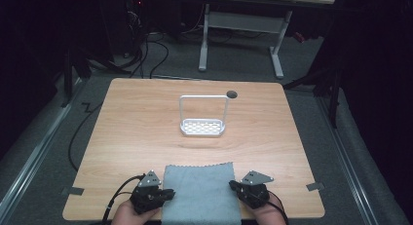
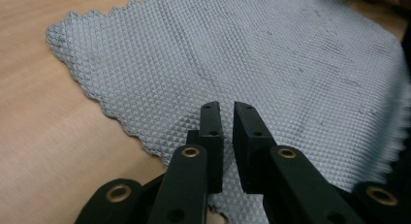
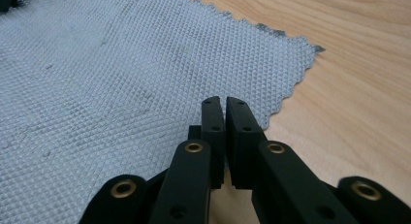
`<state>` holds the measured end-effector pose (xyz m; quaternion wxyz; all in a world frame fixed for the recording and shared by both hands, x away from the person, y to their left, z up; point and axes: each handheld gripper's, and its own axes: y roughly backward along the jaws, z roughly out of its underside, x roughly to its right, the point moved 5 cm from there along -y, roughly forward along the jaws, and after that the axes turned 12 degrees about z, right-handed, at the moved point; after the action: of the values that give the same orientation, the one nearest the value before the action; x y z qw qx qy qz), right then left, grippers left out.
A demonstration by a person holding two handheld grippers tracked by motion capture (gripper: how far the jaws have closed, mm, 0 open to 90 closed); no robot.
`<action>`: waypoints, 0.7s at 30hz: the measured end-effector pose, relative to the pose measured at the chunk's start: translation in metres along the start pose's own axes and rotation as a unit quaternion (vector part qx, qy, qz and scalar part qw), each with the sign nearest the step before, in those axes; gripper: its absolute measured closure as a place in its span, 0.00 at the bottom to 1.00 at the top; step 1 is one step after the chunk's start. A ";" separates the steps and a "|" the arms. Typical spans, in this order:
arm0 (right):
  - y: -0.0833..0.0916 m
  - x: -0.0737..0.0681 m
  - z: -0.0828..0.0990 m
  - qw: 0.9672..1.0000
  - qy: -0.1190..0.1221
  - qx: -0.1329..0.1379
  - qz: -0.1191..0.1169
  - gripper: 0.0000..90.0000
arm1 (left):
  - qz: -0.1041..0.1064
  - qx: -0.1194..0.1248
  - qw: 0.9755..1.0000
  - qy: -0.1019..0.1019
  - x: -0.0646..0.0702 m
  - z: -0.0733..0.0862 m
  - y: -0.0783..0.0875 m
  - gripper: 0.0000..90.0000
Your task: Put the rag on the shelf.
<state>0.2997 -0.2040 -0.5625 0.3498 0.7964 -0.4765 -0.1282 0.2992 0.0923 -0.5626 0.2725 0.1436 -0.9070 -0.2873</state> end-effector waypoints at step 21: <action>0.011 0.029 -0.003 0.996 -0.056 0.059 0.037 0.68 | -0.161 0.038 0.986 0.023 -0.050 -0.041 -0.012 0.73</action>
<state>0.3090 -0.2308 -0.5493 0.2795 0.7888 -0.5314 -0.1313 0.3646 0.0860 -0.5623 0.2378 0.3042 -0.8760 -0.2891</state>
